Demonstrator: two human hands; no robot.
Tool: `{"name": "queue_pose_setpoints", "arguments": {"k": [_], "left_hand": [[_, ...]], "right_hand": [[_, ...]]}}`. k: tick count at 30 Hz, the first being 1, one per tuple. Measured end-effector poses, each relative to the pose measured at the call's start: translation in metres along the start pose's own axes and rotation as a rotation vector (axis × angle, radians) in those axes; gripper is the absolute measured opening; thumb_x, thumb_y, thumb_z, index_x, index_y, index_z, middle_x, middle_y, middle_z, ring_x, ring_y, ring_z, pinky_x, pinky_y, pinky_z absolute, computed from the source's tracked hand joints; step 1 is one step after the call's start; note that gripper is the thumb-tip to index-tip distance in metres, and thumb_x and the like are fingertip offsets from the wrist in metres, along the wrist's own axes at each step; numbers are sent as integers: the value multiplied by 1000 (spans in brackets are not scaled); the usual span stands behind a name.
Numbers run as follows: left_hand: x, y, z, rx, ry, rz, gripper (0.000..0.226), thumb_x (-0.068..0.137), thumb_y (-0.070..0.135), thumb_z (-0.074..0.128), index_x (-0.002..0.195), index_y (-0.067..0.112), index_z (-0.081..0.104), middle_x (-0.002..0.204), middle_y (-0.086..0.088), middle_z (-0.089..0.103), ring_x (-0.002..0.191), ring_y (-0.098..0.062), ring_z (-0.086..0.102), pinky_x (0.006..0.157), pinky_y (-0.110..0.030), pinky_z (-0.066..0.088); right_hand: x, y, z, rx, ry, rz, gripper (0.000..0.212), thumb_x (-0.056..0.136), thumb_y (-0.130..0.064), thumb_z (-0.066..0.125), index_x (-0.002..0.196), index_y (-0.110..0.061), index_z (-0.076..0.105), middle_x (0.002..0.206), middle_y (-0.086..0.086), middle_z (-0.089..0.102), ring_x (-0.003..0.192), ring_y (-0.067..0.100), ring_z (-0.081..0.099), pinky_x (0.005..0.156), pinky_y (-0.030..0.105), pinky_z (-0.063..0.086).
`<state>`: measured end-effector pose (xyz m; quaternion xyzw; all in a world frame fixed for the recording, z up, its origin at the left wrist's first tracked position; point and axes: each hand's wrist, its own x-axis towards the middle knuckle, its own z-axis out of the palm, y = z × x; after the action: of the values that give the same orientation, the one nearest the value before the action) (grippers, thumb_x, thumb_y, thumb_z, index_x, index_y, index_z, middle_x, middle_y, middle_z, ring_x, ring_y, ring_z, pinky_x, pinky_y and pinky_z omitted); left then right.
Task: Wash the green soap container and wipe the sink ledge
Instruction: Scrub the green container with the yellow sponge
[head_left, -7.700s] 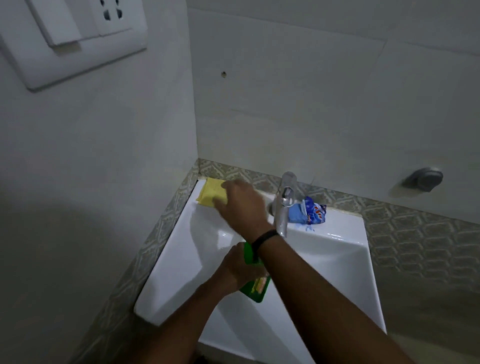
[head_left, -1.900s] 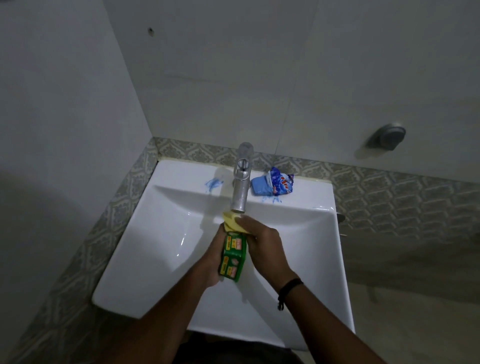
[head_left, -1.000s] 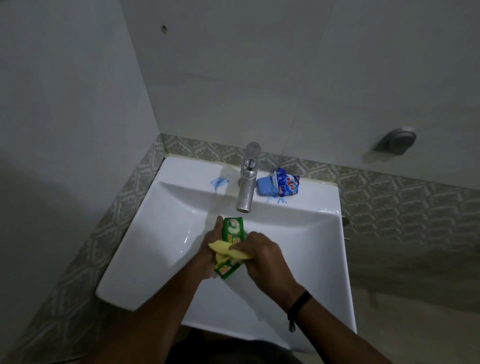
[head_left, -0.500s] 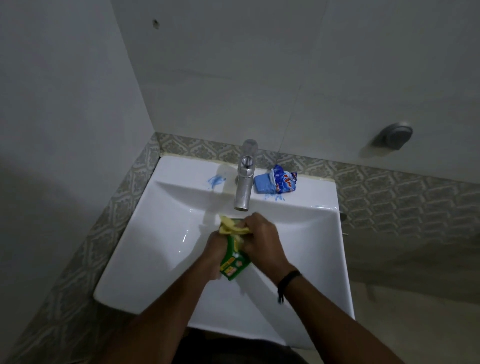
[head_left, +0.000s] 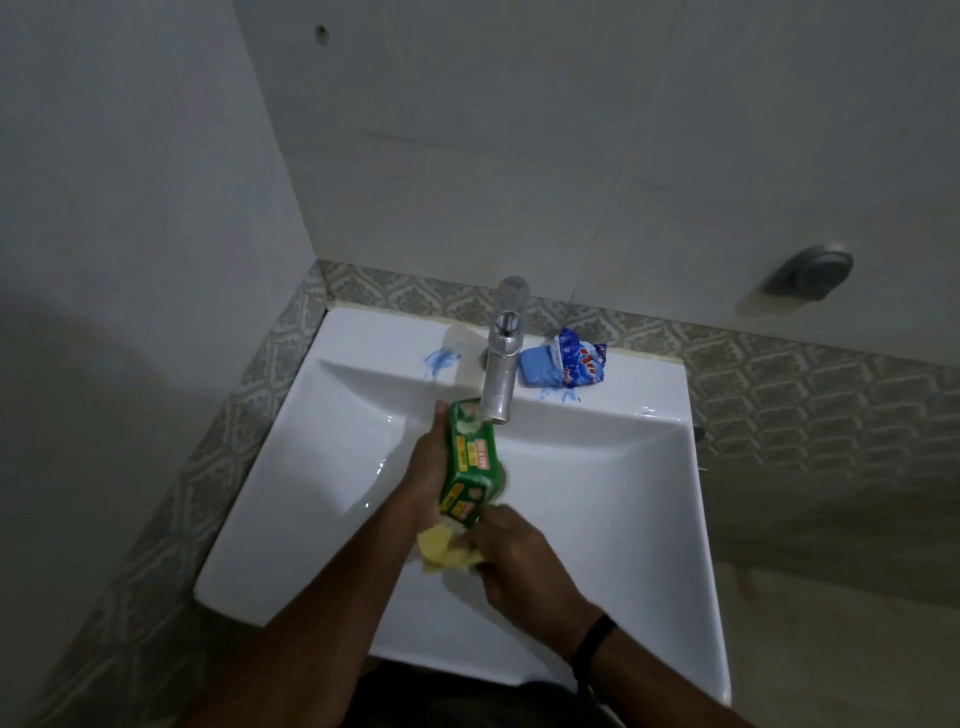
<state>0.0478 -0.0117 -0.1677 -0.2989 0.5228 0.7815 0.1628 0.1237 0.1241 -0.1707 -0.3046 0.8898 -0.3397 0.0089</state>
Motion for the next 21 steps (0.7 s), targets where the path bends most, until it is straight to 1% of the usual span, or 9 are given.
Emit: {"name": "queue_pose_setpoints", "arguments": {"k": [2, 4, 6, 8, 10, 14, 17, 19, 21], "left_hand": [[-2, 10, 7, 61, -58, 39, 53, 96, 59, 34, 85, 16, 62, 50, 1, 63, 44, -11, 61, 57, -27, 46], [-2, 15, 5, 92, -41, 79, 51, 97, 58, 31, 92, 19, 65, 56, 2, 67, 50, -11, 64, 57, -26, 48], [0, 13, -2, 126, -1, 92, 52, 98, 57, 29, 99, 20, 66, 70, -2, 71, 60, -13, 67, 56, -24, 51], [-2, 7, -6, 143, 8, 101, 52, 100, 55, 27, 101, 20, 65, 81, -7, 70, 66, -16, 68, 55, -23, 53], [-4, 1, -7, 123, 41, 83, 53, 99, 55, 28, 105, 17, 65, 86, -11, 70, 71, -20, 68, 61, -26, 53], [-3, -7, -6, 42, 137, 20, 57, 92, 64, 40, 113, 17, 65, 100, -15, 71, 85, -29, 70, 73, -35, 56], [-6, -9, -6, -53, 119, -130, 57, 83, 60, 59, 115, 13, 64, 106, -19, 70, 85, -32, 69, 60, -34, 55], [-10, -14, -2, -64, 101, -212, 54, 79, 57, 66, 110, 13, 65, 106, -19, 69, 89, -33, 67, 65, -39, 57], [-7, -23, 2, -27, 74, -219, 58, 75, 59, 68, 110, 13, 67, 104, -18, 70, 93, -33, 67, 83, -45, 56]], "right_hand": [[-8, 3, 4, 57, 26, 37, 16, 73, -3, 55, 81, -12, 66, 74, 8, 58, 72, 20, 51, 58, 24, 36], [-11, 8, -3, 98, 119, 51, 18, 74, -2, 57, 83, -14, 67, 73, 5, 56, 71, 15, 49, 58, 21, 34], [-12, 12, -14, 112, 237, 88, 19, 75, -3, 57, 85, -12, 70, 73, 2, 55, 70, 12, 50, 58, 17, 35], [-9, 14, -21, 126, 334, 147, 20, 77, -1, 59, 87, -14, 71, 73, 0, 55, 67, 13, 54, 57, 21, 40], [-6, 15, -21, 128, 399, 151, 26, 76, 2, 62, 90, -18, 71, 74, 0, 57, 67, 15, 55, 57, 27, 43], [-2, 13, -21, 144, 496, 161, 19, 83, -11, 59, 96, -17, 71, 81, 0, 62, 75, 16, 56, 63, 29, 45], [3, 15, -25, 149, 623, 241, 20, 84, -8, 61, 101, -12, 71, 90, 2, 65, 83, 14, 58, 73, 21, 45], [13, 18, -27, 93, 597, 314, 23, 85, -8, 59, 105, -12, 70, 94, 5, 65, 88, 13, 57, 75, 11, 40], [25, 24, -26, 0, 433, 348, 27, 88, -14, 56, 112, -16, 68, 101, 7, 64, 92, 16, 56, 75, 12, 39]]}}
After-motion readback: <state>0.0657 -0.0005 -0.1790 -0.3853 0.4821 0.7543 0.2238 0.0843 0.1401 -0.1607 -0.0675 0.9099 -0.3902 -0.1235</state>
